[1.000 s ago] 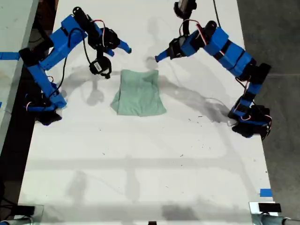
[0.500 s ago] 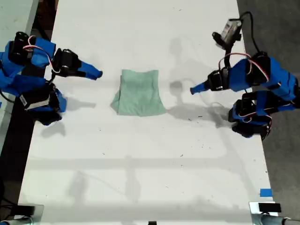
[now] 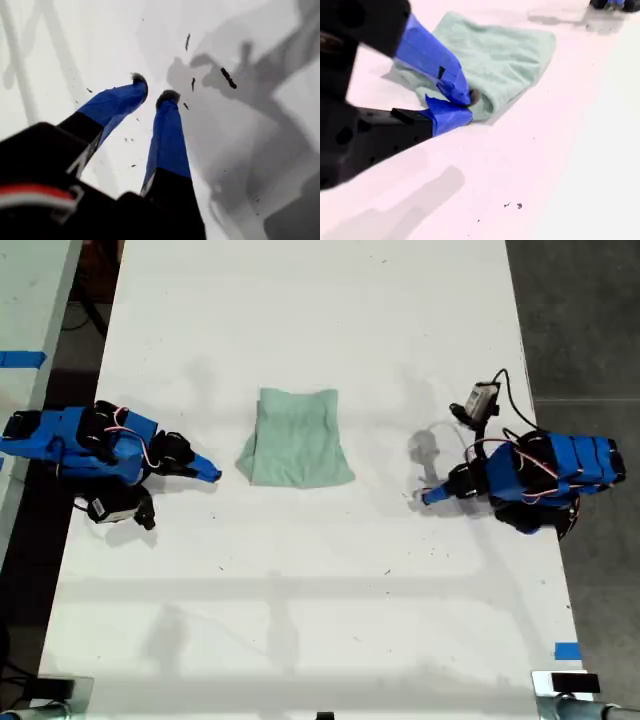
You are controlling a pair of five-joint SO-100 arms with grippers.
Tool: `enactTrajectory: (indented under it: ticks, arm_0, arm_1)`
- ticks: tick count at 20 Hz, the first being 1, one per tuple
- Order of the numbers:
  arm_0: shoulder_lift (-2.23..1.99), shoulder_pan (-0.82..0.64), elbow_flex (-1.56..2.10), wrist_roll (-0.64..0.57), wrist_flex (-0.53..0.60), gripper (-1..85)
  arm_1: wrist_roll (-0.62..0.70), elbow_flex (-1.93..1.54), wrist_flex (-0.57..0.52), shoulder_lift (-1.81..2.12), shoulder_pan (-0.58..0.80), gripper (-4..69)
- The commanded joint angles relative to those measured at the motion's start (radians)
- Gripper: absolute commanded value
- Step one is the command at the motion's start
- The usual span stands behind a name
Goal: Fold t shirt
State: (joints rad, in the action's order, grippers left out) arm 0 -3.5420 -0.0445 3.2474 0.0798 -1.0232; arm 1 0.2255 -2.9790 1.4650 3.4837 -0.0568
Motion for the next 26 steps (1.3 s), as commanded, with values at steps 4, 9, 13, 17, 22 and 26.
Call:
enactTrajectory:
  ticks: [4,9,13,17,22,26]
  arm_0:
    - [-0.04,-0.044,0.044,-0.181,0.009,6.4]
    - [-0.04,-0.041,0.044,-0.371,0.009,7.0]
    - [-0.04,-0.041,0.044,-0.371,0.009,7.0]
    - [-0.04,-0.041,0.044,-0.371,0.009,7.0]
    - [-0.04,-0.041,0.044,-0.371,0.009,7.0]
    - [-0.04,-0.041,0.044,-0.371,0.009,7.0]
  arm_1:
    - [0.314,-0.098,-0.063,0.017,0.025,4.3]
    - [0.588,-0.103,-0.072,0.018,-0.018,4.1]
    - [0.594,-0.104,-0.077,0.018,-0.018,3.9]
    - [0.594,-0.104,-0.077,0.018,-0.018,3.9]
    - [0.594,-0.104,-0.077,0.018,-0.018,3.9]
    - [0.594,-0.104,-0.077,0.018,-0.018,3.9]
